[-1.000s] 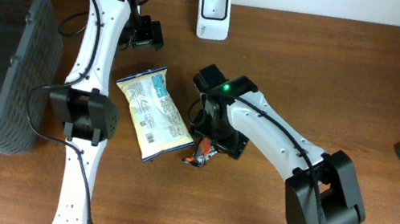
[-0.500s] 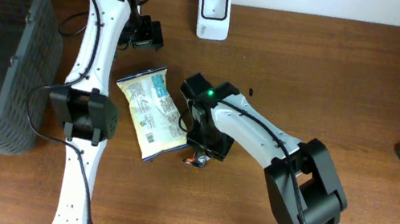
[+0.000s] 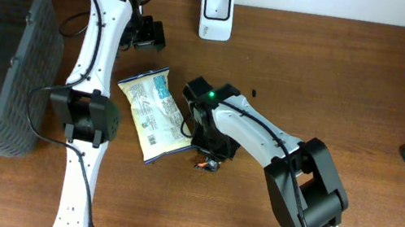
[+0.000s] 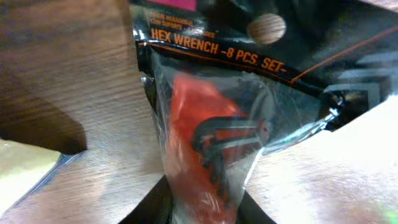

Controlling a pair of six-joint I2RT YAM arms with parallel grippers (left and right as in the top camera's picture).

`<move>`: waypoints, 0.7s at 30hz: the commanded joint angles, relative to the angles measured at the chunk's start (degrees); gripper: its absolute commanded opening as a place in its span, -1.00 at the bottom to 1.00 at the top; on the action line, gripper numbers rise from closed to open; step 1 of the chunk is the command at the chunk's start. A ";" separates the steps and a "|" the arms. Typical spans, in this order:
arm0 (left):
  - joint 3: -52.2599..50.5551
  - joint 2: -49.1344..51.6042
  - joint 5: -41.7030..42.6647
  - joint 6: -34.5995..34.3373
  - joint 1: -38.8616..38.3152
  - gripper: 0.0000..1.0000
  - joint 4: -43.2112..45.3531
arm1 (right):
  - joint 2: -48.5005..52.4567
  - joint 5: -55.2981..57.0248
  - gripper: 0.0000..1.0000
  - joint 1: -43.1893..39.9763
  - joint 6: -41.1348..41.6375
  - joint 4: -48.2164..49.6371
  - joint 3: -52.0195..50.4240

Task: Scan the item barcode
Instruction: 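Reach the right gripper to the black hex wrench package and grasp it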

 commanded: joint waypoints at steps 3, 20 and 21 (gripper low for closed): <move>0.79 -0.44 -0.24 -0.52 0.09 0.98 -0.07 | 0.61 1.86 -0.49 -2.36 -14.49 -2.27 6.14; 0.79 -0.44 -0.24 -0.52 0.09 0.98 -0.04 | 0.87 2.73 0.76 -2.38 -6.82 4.13 2.01; 0.79 -0.44 -0.24 -0.52 0.09 0.98 -0.04 | 1.11 2.71 0.38 -2.38 -5.86 4.09 1.97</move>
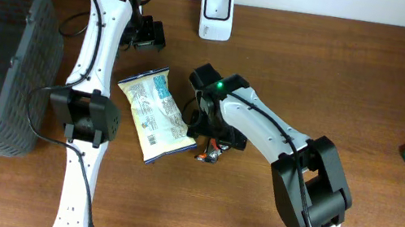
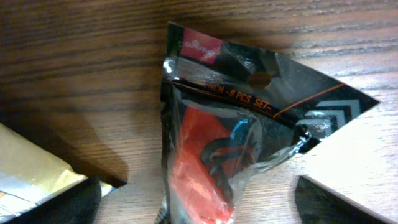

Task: Scan the item barcode
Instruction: 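Reach the right gripper to the black hex wrench package and grasp it, then lift the wrench package and hold it under the scanner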

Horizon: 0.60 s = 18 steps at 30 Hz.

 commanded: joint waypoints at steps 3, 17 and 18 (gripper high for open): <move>0.79 -0.44 -0.24 -0.50 0.09 0.98 -0.04 | 1.38 0.76 -0.26 -0.04 3.89 0.20 -1.16; 0.79 -0.44 -0.24 -0.50 0.09 0.98 -0.04 | 1.33 2.60 -0.62 -1.57 -5.81 -0.92 4.02; 0.79 -0.44 -0.24 -0.50 0.09 0.98 -0.07 | 1.33 2.91 -0.65 -2.01 -7.72 -1.97 6.23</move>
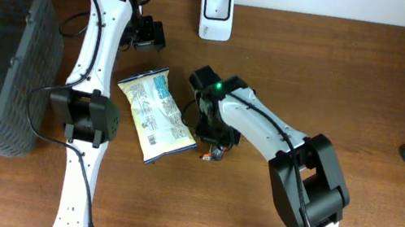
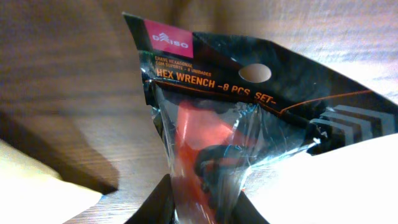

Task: Scan the item barcode
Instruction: 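Lift the wrench package and hold it under the scanner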

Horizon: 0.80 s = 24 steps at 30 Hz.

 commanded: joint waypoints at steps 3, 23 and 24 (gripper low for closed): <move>0.79 -0.44 -0.24 -0.52 0.09 0.98 -0.07 | 0.22 2.97 -0.85 -2.73 -10.27 -2.34 9.68; 0.79 -0.44 -0.24 -0.52 0.09 0.98 -0.07 | 6.25 -1.36 -0.43 -8.00 -41.94 1.60 12.63; 0.79 -0.44 -0.24 -0.52 0.09 0.98 -0.09 | 6.67 -1.55 -0.43 -8.00 -41.92 1.57 12.63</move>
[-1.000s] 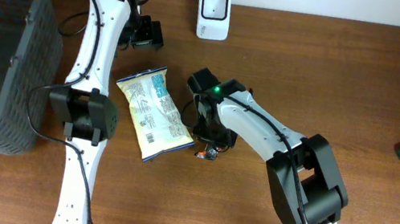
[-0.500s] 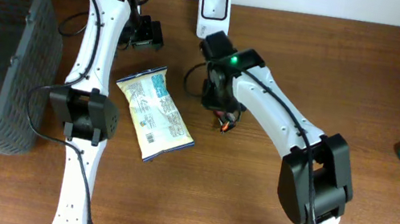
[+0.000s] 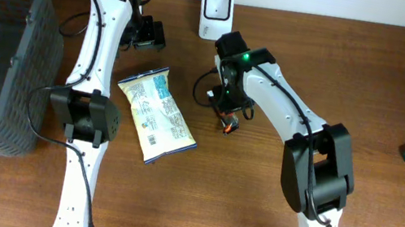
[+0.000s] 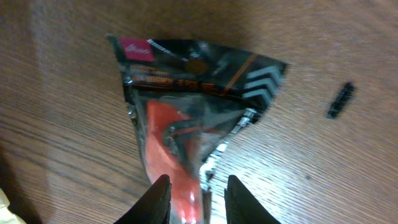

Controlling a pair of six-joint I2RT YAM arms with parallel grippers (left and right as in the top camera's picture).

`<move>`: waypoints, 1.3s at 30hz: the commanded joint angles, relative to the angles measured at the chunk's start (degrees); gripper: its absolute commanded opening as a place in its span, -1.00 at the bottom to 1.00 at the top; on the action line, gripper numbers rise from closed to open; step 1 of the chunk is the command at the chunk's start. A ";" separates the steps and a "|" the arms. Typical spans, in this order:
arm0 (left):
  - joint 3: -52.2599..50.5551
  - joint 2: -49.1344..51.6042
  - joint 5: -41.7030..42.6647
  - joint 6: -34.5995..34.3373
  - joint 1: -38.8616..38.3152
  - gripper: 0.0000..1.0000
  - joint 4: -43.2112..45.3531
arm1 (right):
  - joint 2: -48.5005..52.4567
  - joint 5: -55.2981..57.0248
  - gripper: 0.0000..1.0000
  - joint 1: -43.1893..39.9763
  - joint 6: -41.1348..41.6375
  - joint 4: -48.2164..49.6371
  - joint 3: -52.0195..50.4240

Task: Scan the item barcode
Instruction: 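Lift the wrench package and hold it under the scanner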

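Note:
A hex wrench pack, clear plastic over an orange holder with a black header card, hangs from my right gripper. That is a little below and right of the white barcode scanner at the table's far edge. In the right wrist view the pack sticks out ahead of the right gripper, whose jaws are shut on its lower orange end, with the wood further below. My left gripper rests at the far left near the scanner; its jaws are too small to read.
A chips bag lies left of the pack. A grey basket fills the left edge. Blue packets sit at the far right. A small black scrap lies on the wood.
My right gripper has moved from beside the chips bag toward the scanner, with the hex wrench pack in it. The pack now hangs off the table. The left arm has not moved.
The right gripper's jaws stood close around the pack lying by the chips bag. Then they were wide apart over it, then close on it again. Now the pack is held up nearer the scanner.

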 commanded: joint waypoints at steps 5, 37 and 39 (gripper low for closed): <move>0.79 -0.46 -0.24 -0.50 0.09 0.98 -0.09 | 3.96 -2.32 -0.51 0.26 -1.40 -1.09 0.44; 0.79 -0.46 -0.24 -0.50 0.09 0.98 -0.07 | 7.87 -19.47 -0.92 -7.13 28.68 35.58 25.68; 0.79 -0.46 -0.24 -0.50 0.09 0.98 -0.09 | 9.77 -16.70 -0.92 -6.91 30.71 38.25 25.68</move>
